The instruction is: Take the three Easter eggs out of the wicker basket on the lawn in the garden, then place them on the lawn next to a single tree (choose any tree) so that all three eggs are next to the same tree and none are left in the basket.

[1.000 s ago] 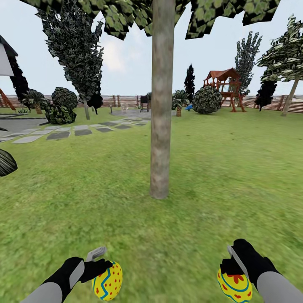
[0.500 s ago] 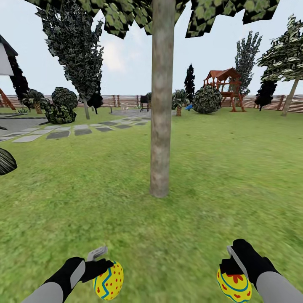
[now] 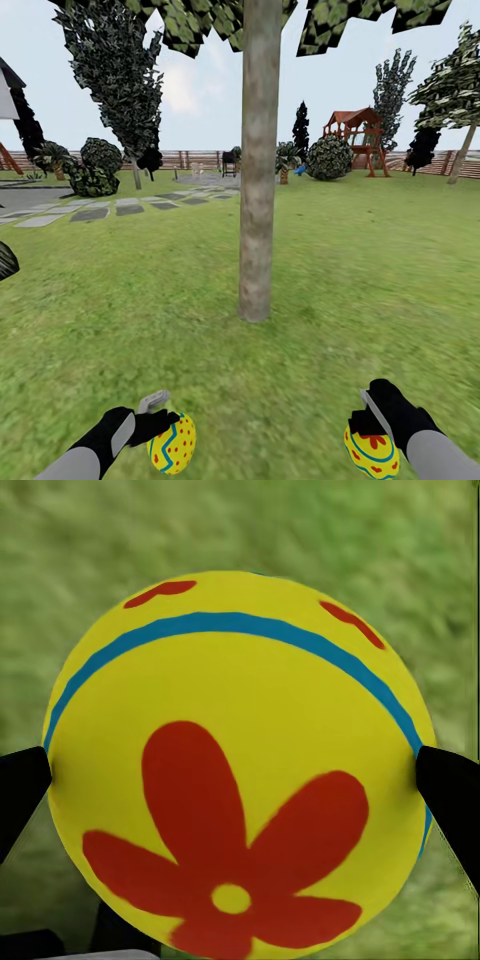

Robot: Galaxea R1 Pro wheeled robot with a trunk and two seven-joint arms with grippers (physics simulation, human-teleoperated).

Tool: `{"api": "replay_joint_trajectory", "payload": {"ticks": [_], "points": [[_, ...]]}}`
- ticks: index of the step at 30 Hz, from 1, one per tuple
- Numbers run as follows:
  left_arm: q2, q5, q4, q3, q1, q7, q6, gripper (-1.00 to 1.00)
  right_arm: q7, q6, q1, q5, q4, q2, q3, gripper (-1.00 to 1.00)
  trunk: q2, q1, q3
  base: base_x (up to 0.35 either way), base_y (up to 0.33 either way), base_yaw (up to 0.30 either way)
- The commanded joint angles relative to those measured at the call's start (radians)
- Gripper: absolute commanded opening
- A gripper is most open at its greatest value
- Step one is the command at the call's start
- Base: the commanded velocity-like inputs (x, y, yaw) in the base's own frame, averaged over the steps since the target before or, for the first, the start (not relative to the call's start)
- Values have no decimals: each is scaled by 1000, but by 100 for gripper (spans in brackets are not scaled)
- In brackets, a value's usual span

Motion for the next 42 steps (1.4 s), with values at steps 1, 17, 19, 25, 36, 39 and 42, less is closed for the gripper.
{"api": "replay_joint_trajectory", "payload": {"ticks": [1, 17, 19, 25, 36, 39, 42], "points": [[0, 10, -1, 3, 0, 0, 8, -100, 9, 4, 0, 9, -1, -1, 0, -100, 0, 0, -1, 332, 0, 0], [0, 10, -2, 2, 0, 0, 8, -100, 9, 5, 0, 9, -1, -4, 0, -100, 0, 0, -1, 332, 0, 0], [0, 10, -1, 2, -1, -1, 8, -100, 9, 5, 0, 9, -1, -4, 0, -100, 0, 0, -1, 332, 0, 0], [0, 10, -1, 2, 0, 0, 8, -100, 9, 5, 0, 9, -1, -1, 0, -100, 0, 0, -1, 332, 0, 0], [-3, 10, -1, 2, 0, 0, 8, -100, 9, 4, 0, 9, -1, 0, 0, -100, 0, 0, -1, 332, 0, 0], [-5, 10, -1, 2, 0, 0, 8, -100, 9, 5, -1, 9, -1, 0, 0, -100, 0, 0, -1, 332, 0, 0], [-6, 10, -1, 2, 0, 0, 8, -100, 9, 5, -1, 9, -1, -1, 0, -100, 0, 0, -1, 332, 0, 0]]}}
